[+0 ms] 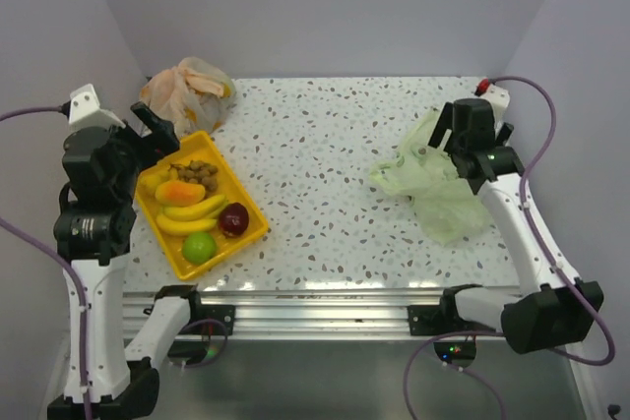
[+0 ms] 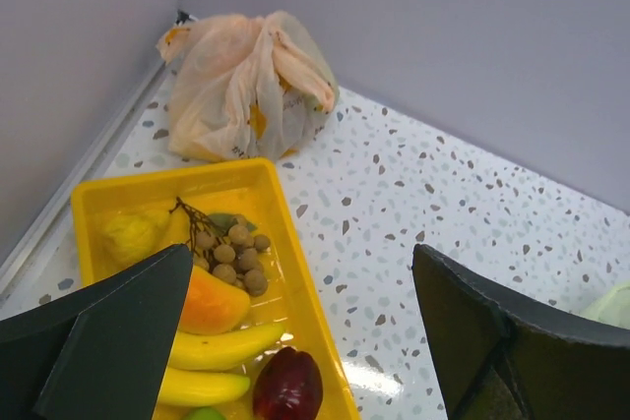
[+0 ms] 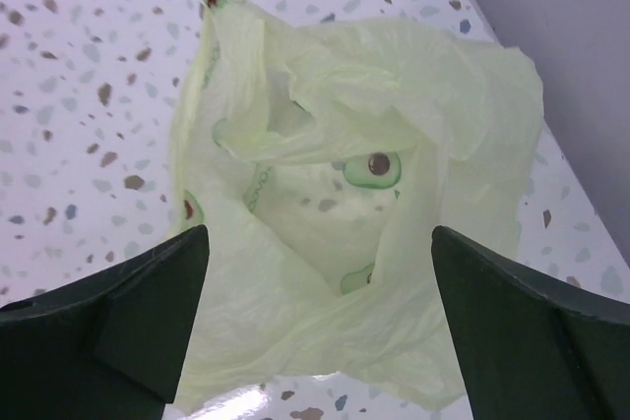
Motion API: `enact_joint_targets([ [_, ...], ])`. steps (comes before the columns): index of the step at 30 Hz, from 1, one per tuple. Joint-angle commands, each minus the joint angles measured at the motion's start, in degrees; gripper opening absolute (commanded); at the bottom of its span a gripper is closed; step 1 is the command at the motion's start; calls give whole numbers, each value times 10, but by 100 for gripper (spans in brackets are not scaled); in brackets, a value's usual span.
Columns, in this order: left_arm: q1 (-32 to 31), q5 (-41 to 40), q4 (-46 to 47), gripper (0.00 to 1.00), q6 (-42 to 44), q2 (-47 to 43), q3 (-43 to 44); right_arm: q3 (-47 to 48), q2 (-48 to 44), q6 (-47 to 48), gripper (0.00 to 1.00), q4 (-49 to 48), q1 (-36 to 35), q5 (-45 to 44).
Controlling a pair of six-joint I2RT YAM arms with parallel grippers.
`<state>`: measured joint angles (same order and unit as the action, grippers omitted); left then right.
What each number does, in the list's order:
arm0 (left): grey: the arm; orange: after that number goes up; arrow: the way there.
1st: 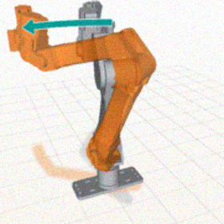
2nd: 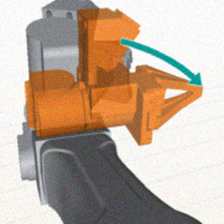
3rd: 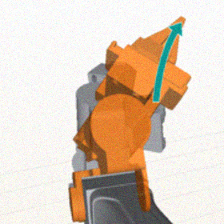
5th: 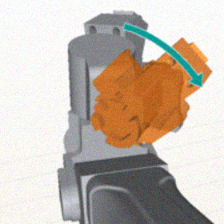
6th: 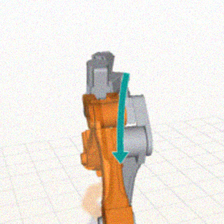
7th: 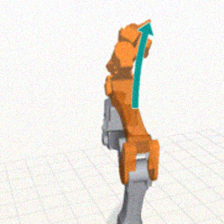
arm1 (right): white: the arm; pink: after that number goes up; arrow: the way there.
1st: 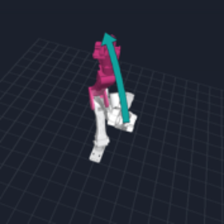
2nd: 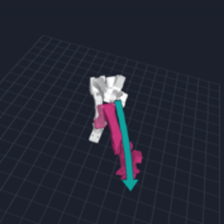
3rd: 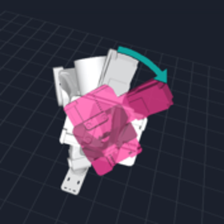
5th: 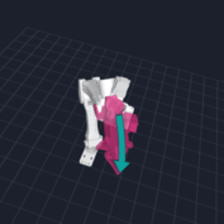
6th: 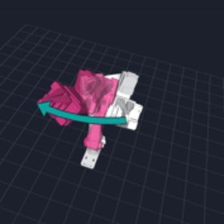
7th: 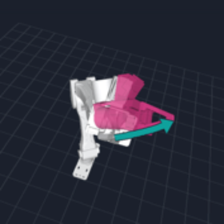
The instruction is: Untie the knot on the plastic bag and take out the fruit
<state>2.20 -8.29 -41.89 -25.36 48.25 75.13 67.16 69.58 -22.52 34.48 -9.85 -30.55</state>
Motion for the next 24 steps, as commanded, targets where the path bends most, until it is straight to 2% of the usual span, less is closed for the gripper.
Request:
enact_joint_targets([
  [1, 4, -6, -37, 100, 19, -34, 58, 82, -62, -2, 99, 37, -1, 29],
  [4, 2, -40, -57, 100, 20, -58, 114, 125, -95, 3, 99, 61, 0, 49],
  [7, -18, -110, -85, 100, 21, -69, 165, 148, -150, 13, 99, 66, 0, 67],
  [12, -72, -210, -114, 100, 22, -85, 215, 133, -270, 50, 99, 42, -5, 73],
  [17, -106, -276, -108, 100, 23, -123, 197, 100, -338, 79, 99, 25, -32, 49],
  [24, -130, -321, -115, 100, 3, -155, 121, 51, -421, 118, 99, -6, -55, 46],
])
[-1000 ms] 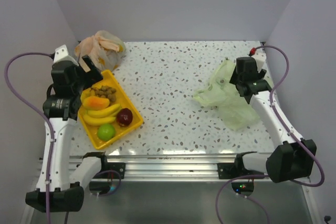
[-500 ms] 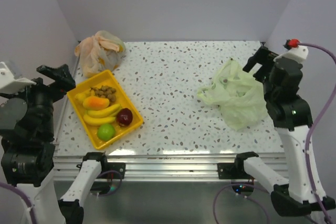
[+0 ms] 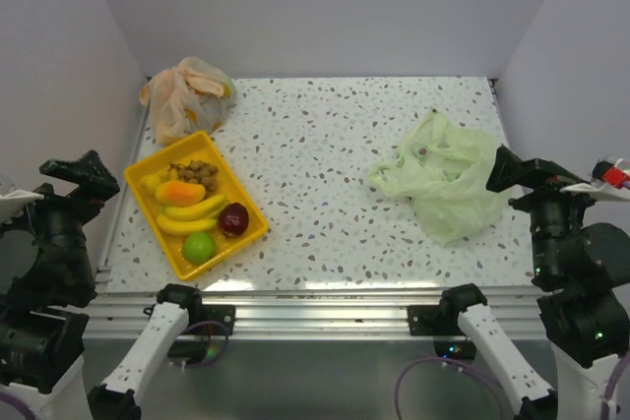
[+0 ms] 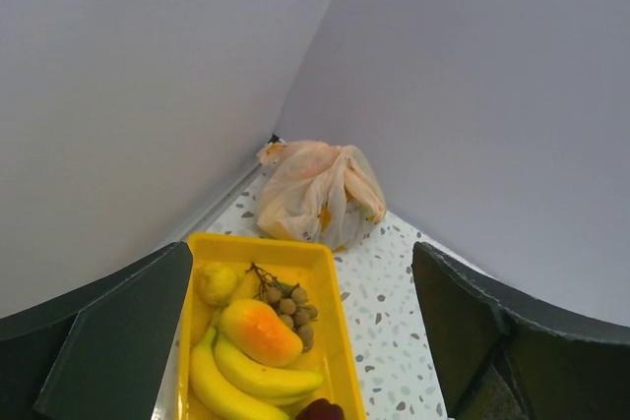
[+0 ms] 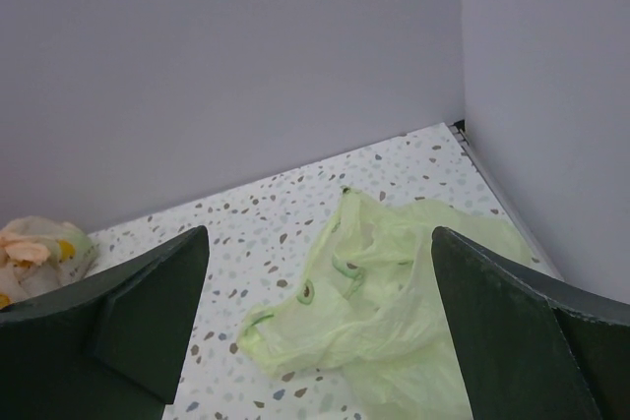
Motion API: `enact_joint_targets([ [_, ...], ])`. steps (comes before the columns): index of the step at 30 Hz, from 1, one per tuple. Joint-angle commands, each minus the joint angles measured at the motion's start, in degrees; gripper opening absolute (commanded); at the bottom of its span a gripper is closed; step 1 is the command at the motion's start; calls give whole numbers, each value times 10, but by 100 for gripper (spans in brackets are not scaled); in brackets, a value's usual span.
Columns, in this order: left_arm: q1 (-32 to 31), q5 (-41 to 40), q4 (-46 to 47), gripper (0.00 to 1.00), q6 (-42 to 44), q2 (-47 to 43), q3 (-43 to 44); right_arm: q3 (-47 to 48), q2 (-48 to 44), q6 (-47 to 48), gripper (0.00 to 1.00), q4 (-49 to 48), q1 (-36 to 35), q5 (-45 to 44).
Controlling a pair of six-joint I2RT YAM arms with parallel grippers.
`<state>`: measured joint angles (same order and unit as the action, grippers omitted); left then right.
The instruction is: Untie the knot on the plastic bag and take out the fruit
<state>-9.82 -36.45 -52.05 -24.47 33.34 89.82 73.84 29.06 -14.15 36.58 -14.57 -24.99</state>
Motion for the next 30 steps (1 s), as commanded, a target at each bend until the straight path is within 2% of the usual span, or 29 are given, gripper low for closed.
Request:
enact_joint_targets([
  [1, -10, -41, -9, 100, -8, -11, -33, -21, -26, 41, 99, -27, -9, -9],
  [12, -14, -55, 23, 100, -8, -19, -54, -68, -41, 55, 99, -48, -21, -15],
  [30, -18, -25, 46, 100, 4, 1, -79, -74, -31, 67, 99, -53, -25, -19],
])
